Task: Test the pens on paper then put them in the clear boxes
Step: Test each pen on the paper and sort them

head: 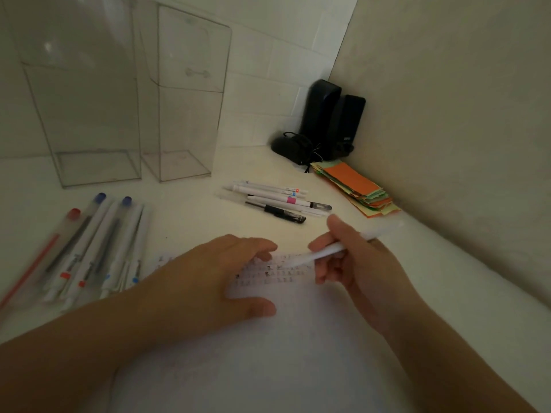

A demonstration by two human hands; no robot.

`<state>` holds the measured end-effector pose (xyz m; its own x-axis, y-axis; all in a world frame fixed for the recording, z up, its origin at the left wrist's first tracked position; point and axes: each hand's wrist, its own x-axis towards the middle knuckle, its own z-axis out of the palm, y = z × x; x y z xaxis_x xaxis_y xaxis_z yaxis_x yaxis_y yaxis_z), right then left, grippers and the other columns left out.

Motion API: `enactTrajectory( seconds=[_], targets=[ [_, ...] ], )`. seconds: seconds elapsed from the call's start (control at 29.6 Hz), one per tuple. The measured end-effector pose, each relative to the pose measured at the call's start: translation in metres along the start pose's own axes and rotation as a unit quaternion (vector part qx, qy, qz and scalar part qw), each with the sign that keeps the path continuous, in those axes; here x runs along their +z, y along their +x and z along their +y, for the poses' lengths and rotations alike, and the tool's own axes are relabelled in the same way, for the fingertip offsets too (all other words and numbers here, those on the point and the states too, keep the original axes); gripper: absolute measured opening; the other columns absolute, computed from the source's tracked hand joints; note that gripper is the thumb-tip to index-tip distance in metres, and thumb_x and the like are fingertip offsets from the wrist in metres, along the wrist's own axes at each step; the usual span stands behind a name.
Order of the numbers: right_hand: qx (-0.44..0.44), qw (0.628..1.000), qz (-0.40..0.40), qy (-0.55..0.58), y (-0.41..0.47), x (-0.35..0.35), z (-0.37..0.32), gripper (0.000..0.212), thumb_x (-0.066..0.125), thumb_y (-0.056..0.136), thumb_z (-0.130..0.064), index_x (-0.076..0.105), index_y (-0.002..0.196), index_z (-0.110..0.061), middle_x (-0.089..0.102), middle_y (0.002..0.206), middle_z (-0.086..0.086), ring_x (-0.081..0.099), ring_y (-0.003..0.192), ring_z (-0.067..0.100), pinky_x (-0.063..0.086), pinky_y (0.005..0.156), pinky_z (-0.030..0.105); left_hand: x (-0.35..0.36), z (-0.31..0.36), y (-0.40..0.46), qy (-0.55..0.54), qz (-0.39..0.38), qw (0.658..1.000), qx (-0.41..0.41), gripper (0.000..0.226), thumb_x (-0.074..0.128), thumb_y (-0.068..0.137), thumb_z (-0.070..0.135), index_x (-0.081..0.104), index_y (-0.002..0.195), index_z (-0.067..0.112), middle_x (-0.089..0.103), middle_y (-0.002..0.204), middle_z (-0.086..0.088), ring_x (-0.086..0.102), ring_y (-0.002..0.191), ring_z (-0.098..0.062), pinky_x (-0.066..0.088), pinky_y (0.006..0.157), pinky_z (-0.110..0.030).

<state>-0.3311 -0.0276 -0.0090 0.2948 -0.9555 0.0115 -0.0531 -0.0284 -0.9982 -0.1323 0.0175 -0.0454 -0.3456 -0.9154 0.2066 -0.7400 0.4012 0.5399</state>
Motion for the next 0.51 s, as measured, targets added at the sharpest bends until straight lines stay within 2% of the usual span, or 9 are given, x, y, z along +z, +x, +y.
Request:
enactTrajectory(
  seconds=[0.07,0.14,0.17,0.24,0.37,0.51],
  targets=[
    [0.003,0.996,0.036,-0.083,0.004,-0.007,0.002,0.037,0.060,0.073,-0.043,0.059,0.056,-0.011,0.048,0.042,-0.001,0.041,0.041,0.010,0.038,0.049,0.022,0.002,-0.006,0.001,0.025,-0.011,0.999,0.025,0.075,0.025,0.055,0.090,0.033,0.121,0.055,0.027,0.106,0.046,0.030,0.106,0.021,0.025,0.090,-0.002],
    [0.009,0.992,0.056,-0.113,0.006,-0.009,0.004,0.037,0.056,0.083,-0.041,0.057,0.058,-0.014,0.047,0.041,-0.002,0.037,0.038,0.009,0.033,0.044,0.019,0.002,-0.009,0.002,0.044,0.002,0.998,0.046,0.080,0.022,0.060,0.088,0.046,0.122,0.042,0.035,0.108,0.039,0.034,0.107,0.012,0.029,0.094,-0.011],
    [0.015,0.994,0.054,-0.092,0.007,-0.009,0.004,0.036,0.051,0.089,-0.036,0.059,0.061,-0.014,0.052,0.043,0.001,0.040,0.039,0.011,0.034,0.043,0.019,0.001,-0.010,0.003,0.055,0.006,0.997,0.053,0.080,0.023,0.062,0.087,0.049,0.120,0.040,0.041,0.109,0.034,0.037,0.105,0.008,0.033,0.095,-0.016],
    [0.023,0.998,0.036,-0.041,0.008,-0.006,0.004,0.037,0.046,0.094,-0.029,0.063,0.066,-0.013,0.060,0.050,0.007,0.046,0.043,0.014,0.036,0.044,0.022,-0.001,-0.010,0.005,0.070,0.008,0.996,0.055,0.078,0.025,0.062,0.087,0.053,0.117,0.039,0.048,0.109,0.027,0.040,0.100,0.005,0.039,0.092,-0.024],
    [-0.015,0.981,0.026,-0.190,0.007,0.000,0.011,0.028,0.061,0.085,-0.029,0.049,0.065,-0.015,0.053,0.044,-0.002,0.041,0.038,0.006,0.033,0.041,0.016,-0.002,-0.011,0.006,0.068,0.011,0.996,0.053,0.084,0.023,0.056,0.091,0.055,0.114,0.039,0.044,0.103,0.028,0.040,0.096,0.004,0.040,0.088,-0.025],
    [-0.050,0.972,0.019,-0.228,0.011,0.007,0.014,0.026,0.065,0.076,-0.005,0.045,0.060,-0.013,0.047,0.047,-0.005,0.038,0.039,0.001,0.029,0.039,0.013,0.000,-0.012,0.008,0.065,0.005,0.997,0.049,0.086,0.022,0.054,0.092,0.054,0.114,0.040,0.043,0.103,0.028,0.038,0.095,0.005,0.040,0.087,-0.026]
  ],
)
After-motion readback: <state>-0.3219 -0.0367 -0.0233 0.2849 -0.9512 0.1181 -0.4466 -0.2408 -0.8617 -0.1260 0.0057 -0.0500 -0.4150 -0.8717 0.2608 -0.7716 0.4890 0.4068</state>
